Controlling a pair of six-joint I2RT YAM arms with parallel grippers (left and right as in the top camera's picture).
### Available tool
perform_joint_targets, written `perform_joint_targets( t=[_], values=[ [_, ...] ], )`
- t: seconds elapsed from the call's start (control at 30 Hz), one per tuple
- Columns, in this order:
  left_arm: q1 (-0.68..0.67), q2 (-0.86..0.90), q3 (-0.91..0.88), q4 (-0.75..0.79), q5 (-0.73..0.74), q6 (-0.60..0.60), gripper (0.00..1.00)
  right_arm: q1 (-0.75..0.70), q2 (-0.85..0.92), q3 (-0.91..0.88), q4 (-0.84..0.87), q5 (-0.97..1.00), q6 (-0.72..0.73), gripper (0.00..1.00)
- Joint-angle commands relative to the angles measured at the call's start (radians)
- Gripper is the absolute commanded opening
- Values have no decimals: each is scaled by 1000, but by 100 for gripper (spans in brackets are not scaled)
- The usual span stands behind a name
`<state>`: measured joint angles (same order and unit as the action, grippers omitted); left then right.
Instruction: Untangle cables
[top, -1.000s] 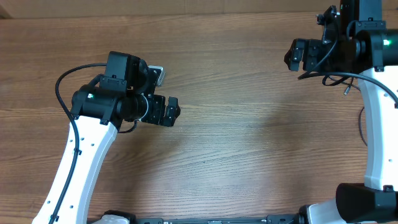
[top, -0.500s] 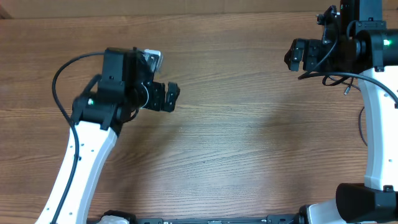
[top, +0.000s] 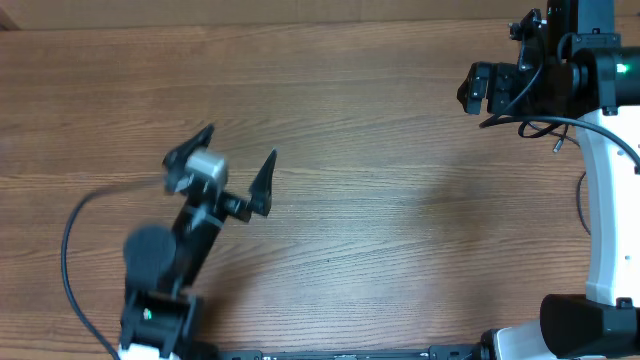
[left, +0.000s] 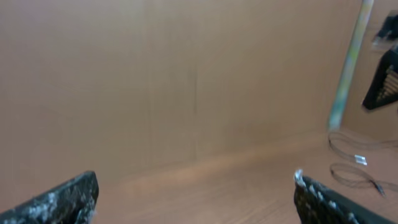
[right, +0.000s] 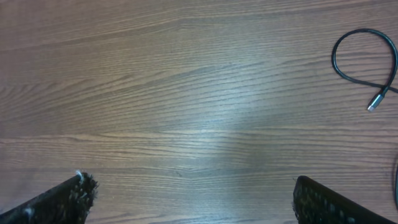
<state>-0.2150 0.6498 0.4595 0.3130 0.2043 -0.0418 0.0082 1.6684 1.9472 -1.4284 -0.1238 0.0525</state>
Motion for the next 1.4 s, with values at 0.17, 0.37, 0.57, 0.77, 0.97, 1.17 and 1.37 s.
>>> perform_joint_targets(
  t=[0.17, 0.37, 0.57, 0.77, 0.97, 1.17, 1.37],
  values=[
    [54, -317, -354, 274, -40, 19, 100, 3, -1, 3, 5, -2, 3, 100],
    [89, -492, -453, 227, -58, 9, 100, 3, -1, 3, 5, -2, 3, 100],
    [126, -626, -455, -40, -58, 9, 100, 3, -1, 3, 5, -2, 3, 100],
    [143, -647, -455, -277, -50, 8, 100, 3, -1, 3, 5, -2, 3, 100],
    [143, -647, -454, -374, -28, -11, 100, 3, -1, 3, 5, -2, 3, 100],
    [143, -646, -454, -374, -28, -10, 100, 3, -1, 3, 5, -2, 3, 100],
    [143, -646, -454, -374, -28, -10, 100, 3, -1, 3, 5, -2, 3, 100]
  ],
)
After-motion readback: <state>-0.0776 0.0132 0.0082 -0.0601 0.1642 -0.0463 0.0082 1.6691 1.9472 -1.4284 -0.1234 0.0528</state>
